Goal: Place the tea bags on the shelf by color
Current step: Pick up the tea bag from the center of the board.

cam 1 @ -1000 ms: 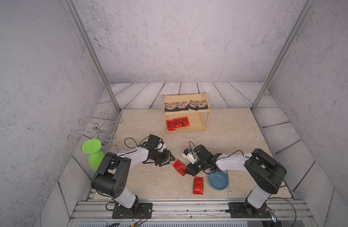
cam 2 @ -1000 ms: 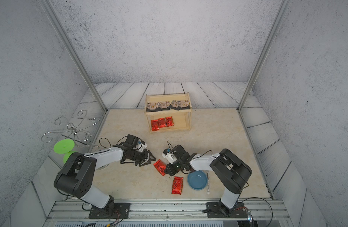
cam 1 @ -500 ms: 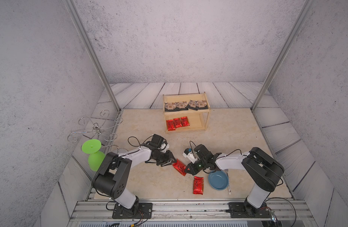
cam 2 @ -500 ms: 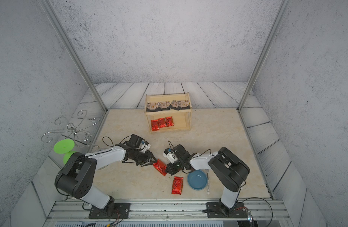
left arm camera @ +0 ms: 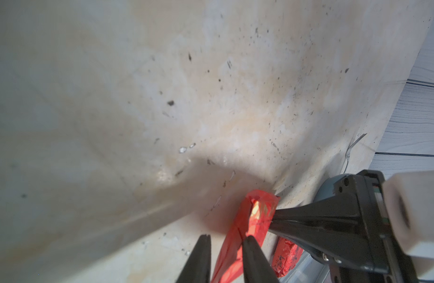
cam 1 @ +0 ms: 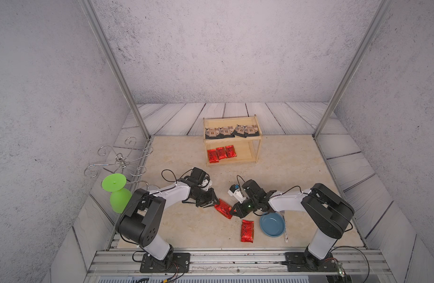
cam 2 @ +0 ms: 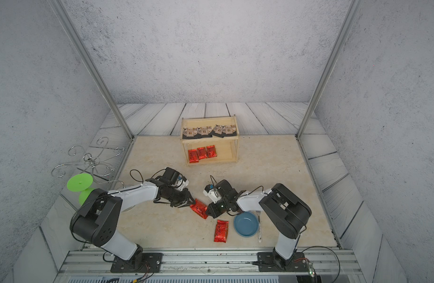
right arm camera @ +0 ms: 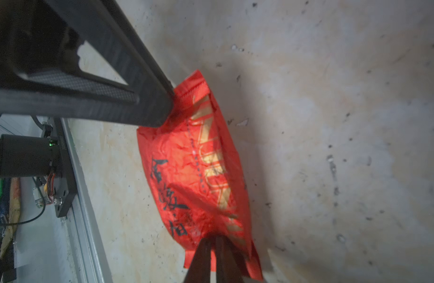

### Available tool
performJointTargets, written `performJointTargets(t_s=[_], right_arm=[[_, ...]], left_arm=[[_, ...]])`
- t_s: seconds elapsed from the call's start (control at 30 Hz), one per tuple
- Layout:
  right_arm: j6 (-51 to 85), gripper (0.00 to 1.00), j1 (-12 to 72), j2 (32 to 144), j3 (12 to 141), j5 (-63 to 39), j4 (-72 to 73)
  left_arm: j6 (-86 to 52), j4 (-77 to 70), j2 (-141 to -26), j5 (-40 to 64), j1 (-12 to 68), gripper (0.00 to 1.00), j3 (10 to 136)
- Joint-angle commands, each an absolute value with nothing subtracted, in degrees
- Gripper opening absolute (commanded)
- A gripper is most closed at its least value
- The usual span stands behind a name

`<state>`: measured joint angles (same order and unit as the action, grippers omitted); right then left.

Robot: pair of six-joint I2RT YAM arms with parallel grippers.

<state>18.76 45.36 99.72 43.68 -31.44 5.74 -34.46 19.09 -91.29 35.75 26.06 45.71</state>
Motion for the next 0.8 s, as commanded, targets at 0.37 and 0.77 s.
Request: performJointTargets(t_s=[0.37, 0.77], right_arm=[[19.72, 0.13, 44.35, 98.04, 43.39, -31.47, 5.61], [43.08, 0.38, 41.13, 77.95, 42.18, -12.61, 0.1]], left_arm=[[-33.31, 21.97, -90.55, 33.58, 26.54, 0.0, 47.2], [-42.69, 10.2, -79.12, 39.38, 23.53, 0.0, 45.11]])
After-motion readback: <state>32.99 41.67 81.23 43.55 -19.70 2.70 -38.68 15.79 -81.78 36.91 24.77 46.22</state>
